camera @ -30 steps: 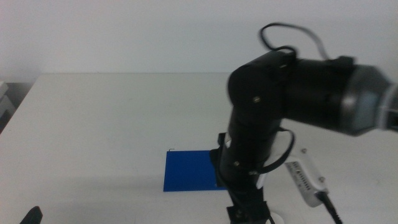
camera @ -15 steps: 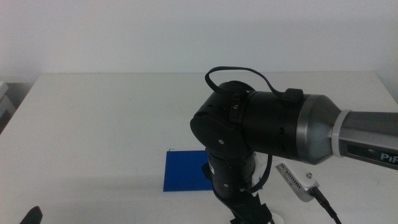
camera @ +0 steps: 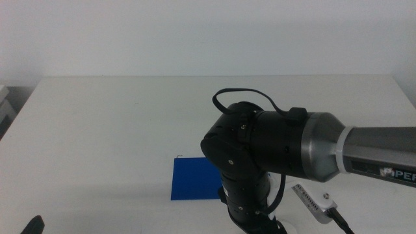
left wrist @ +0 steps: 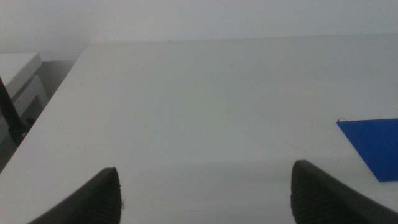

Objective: Use one arm to grab the shoe from the table and place it on the mat.

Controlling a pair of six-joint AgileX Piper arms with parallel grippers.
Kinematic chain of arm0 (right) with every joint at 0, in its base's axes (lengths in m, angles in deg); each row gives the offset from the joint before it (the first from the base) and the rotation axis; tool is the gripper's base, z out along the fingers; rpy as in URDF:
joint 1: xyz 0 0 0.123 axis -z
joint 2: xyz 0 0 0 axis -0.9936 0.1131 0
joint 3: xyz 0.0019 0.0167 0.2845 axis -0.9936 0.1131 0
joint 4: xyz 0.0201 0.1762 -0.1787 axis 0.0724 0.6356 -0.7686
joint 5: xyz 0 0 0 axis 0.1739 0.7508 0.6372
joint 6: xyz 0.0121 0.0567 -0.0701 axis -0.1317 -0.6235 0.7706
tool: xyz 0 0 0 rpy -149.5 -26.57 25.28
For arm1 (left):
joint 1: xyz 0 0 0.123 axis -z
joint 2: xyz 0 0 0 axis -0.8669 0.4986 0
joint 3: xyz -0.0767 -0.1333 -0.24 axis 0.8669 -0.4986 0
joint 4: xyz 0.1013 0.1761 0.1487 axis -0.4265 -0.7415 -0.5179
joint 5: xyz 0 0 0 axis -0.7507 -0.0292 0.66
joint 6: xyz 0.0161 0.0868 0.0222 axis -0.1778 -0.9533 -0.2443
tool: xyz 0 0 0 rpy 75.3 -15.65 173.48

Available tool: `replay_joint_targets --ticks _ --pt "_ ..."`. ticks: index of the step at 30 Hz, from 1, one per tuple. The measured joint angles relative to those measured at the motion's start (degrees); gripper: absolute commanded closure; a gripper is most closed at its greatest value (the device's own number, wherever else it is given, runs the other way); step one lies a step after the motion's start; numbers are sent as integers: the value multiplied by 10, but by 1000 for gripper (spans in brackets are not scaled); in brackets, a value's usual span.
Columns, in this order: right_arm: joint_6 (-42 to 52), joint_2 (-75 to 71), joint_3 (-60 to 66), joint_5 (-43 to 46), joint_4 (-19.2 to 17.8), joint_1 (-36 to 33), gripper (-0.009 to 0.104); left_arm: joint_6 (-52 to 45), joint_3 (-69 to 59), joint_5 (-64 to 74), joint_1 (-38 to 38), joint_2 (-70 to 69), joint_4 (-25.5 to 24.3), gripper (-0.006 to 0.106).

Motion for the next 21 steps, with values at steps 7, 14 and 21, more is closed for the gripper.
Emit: replay_joint_targets --ticks 7,14,21 --pt "0 3 22 6 -7 0 5 0 0 0 0 0 0 7" --pt "0 16 31 34 -7 0 5 0 0 0 0 0 0 7" --pt "0 36 31 49 -3 0 8 0 0 0 0 0 0 7"
